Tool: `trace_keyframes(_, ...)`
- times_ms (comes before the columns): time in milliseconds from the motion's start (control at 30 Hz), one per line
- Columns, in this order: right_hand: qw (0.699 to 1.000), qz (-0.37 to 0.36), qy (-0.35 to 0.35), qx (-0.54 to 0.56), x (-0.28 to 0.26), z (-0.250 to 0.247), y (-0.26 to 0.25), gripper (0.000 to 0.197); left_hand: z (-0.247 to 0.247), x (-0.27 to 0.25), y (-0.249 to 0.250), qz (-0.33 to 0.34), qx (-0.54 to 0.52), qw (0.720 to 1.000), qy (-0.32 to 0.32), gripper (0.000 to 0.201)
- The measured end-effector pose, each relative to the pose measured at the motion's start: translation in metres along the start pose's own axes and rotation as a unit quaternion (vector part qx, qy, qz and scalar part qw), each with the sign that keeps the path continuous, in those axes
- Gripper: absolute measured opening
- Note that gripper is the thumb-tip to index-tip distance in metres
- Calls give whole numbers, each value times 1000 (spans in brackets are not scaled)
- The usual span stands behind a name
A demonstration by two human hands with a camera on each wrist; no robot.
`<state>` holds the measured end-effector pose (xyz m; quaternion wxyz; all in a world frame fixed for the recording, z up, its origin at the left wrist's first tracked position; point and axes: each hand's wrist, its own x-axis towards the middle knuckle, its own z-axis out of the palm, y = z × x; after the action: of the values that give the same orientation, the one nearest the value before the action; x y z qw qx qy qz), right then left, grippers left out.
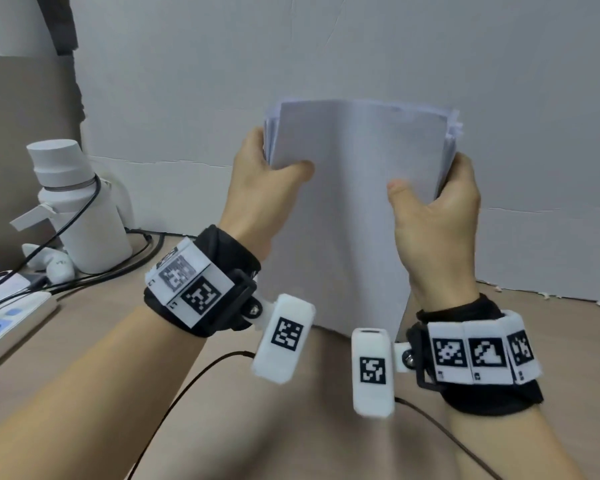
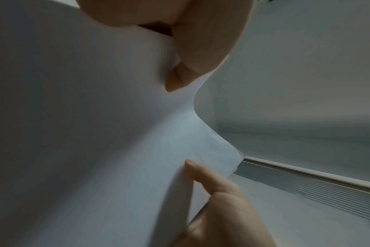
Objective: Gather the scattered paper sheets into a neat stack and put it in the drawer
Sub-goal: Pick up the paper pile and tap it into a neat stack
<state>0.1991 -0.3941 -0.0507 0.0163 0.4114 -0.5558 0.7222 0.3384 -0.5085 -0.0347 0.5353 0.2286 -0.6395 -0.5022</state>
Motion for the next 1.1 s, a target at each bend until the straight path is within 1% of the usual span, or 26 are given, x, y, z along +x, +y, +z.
trace_keyframes(67,997,51,-60,-6,5,-8,12,30,-9,-8,-16,-31,2,999,9,55)
trace_keyframes(133,994,73,-79,-5,11,-20,26,30,-19,-14,-31,-44,-5,999,7,59)
trace_keyframes(267,985,110,-110,76,10,-27,44,41,-29,-17,-47,-48,-13,997,-54,57)
trace_keyframes(333,986,107,-105,75,6,-21,50,39,-27,-18,-54,-55,-21,995,-78,58)
trace_keyframes(433,988,90,-100,73,5,-15,53,34,-27,-16,-60,-58,-43,994,-82,57)
trace_keyframes(533,990,80,-95,67,6,-15,53,31,-27,-13,-59,-42,8,996,-81,47)
trace_keyframes(633,991,83,-87,65,6,-16,53,29,-27,-10,-58,-16,47,996,-68,33)
trace_keyframes(733,988,94,-103,72,7,-19,52,29,-29,-8,-55,-8,29,999,-42,31)
trace_keyframes(800,985,113,-116,62,9,-23,54,36,-34,-5,-51,-5,-1,1000,-11,34)
trace_keyframes(867,982,138,-131,21,11,-30,61,49,-42,2,-45,-8,-56,998,35,42)
trace_keyframes(900,978,157,-135,2,12,-32,63,60,-47,7,-42,-10,-91,994,55,46)
trace_keyframes(933,974,179,-136,-4,11,-32,65,75,-52,12,-40,-14,-126,989,72,49)
trace_keyframes(967,971,199,-134,14,9,-28,67,93,-57,16,-37,-17,-161,983,82,49)
trace_keyframes(1000,966,219,-124,56,6,-22,70,106,-60,20,-35,-19,-191,977,88,48)
trace_keyframes(1033,959,236,-109,110,2,-14,70,114,-63,24,-33,-22,-219,971,94,46)
trace_keyframes(1067,949,254,-89,163,-2,-5,71,118,-64,26,-33,-27,-244,964,99,46)
trace_keyframes(1100,935,271,-75,216,-7,4,71,116,-66,29,-34,-37,-269,957,99,49)
